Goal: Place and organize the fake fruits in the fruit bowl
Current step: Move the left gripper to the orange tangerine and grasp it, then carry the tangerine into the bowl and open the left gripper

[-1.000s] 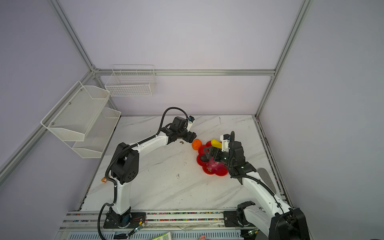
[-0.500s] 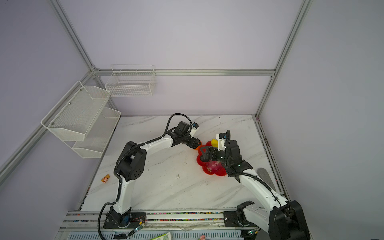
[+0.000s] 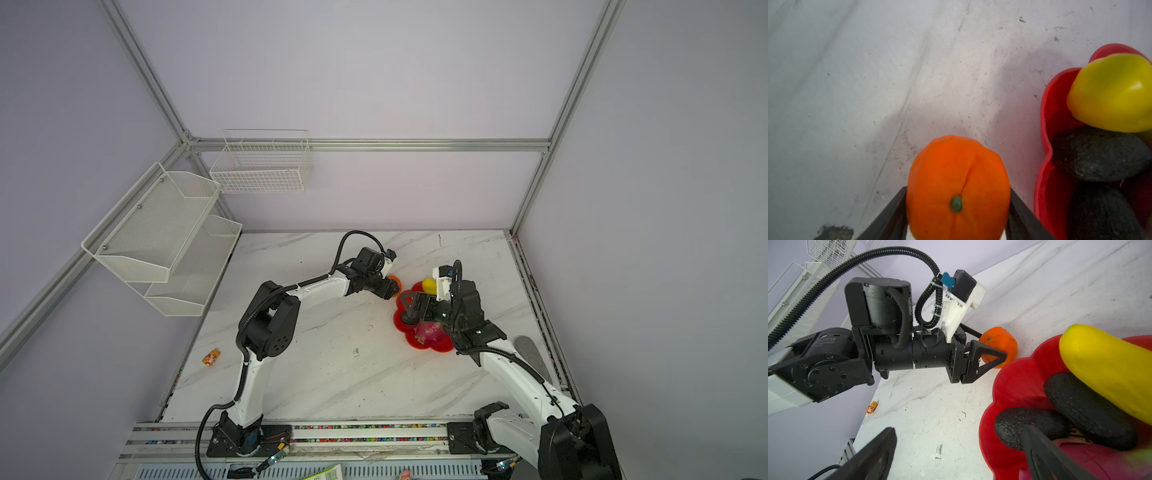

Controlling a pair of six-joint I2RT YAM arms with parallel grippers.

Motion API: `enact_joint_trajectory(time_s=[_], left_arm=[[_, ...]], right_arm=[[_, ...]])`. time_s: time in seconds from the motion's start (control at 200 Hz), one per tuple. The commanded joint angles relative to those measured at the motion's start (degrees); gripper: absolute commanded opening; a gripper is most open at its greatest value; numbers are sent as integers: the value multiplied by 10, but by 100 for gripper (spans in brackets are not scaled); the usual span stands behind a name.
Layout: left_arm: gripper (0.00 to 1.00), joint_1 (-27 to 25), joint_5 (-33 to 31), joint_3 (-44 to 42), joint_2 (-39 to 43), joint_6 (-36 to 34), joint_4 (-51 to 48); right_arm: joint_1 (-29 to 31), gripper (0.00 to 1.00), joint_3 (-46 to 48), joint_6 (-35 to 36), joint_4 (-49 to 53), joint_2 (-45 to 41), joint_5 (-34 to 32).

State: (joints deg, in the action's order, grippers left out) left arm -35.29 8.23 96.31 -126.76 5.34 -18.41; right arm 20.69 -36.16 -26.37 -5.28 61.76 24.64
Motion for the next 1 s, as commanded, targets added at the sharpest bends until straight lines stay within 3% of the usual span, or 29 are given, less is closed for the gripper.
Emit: enact_joint_trajectory(time_s=[0.0,0.27,0.495,0.615,0.995], left_arm=[[51,4,-14,38,0,11,9],[42,3,-83,-51,106,-1,71],[42,-23,-7,-94,165,-19,79],[42,-51,29,-97,170,-29,74],[43,-96,4,-55,121,-39,44]], right_arm=[[3,97,-6,2,-3,-11,-6],[2,97,18,-27,12,-37,-37],[1,97,33,-52,22,-64,-55],[1,97,35,-59,29,-73,-61],[1,97,41,-66,60,-122,-78]])
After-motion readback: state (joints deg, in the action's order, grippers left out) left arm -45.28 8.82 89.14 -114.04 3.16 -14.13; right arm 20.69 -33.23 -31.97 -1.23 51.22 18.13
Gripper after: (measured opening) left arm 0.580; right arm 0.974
